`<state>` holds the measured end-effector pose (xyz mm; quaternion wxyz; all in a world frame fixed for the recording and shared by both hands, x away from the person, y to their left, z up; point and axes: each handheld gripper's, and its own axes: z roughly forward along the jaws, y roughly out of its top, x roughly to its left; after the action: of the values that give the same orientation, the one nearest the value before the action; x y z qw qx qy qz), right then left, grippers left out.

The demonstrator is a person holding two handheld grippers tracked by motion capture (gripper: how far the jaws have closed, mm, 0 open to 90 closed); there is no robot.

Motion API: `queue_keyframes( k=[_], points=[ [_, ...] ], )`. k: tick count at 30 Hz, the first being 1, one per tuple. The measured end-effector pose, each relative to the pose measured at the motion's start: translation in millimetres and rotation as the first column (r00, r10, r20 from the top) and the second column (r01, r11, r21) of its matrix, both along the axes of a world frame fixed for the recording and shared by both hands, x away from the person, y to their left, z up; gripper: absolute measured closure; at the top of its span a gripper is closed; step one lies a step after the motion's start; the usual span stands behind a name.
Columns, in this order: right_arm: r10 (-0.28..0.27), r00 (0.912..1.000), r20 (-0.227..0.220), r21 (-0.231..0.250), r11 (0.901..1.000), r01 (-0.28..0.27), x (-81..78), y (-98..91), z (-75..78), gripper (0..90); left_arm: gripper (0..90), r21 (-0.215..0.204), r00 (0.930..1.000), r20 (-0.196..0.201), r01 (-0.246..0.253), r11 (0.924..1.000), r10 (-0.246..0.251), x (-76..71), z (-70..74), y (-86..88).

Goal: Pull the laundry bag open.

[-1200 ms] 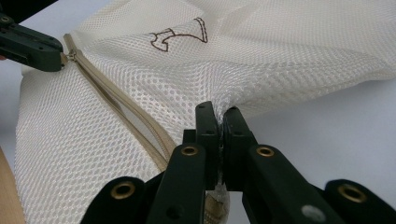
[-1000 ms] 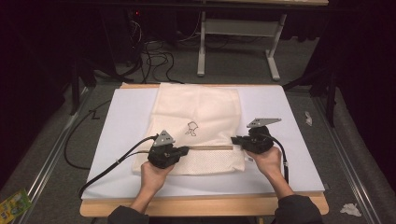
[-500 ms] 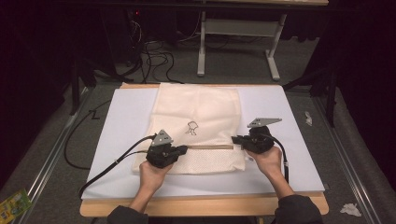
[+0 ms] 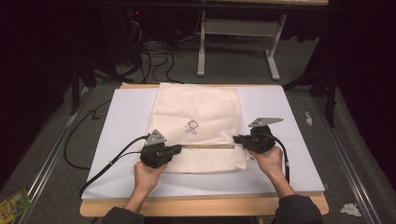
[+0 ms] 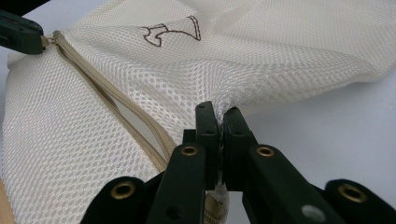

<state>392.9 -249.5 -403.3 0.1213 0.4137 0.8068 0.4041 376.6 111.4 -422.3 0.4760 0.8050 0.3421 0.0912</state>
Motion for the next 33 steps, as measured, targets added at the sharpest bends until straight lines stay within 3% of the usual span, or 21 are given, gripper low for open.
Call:
queue_keyframes(
  k=[33],
  points=[
    [-0.019, 0.9998, 0.006, 0.016, 0.9997, 0.019, 0.3, -8.1, 0.1, 88.9, 87.1, 0.0, 0.9994, 0.003, -0.035, 0.9994, 0.035, 1.1, 3.7, 16.3]
  ],
)
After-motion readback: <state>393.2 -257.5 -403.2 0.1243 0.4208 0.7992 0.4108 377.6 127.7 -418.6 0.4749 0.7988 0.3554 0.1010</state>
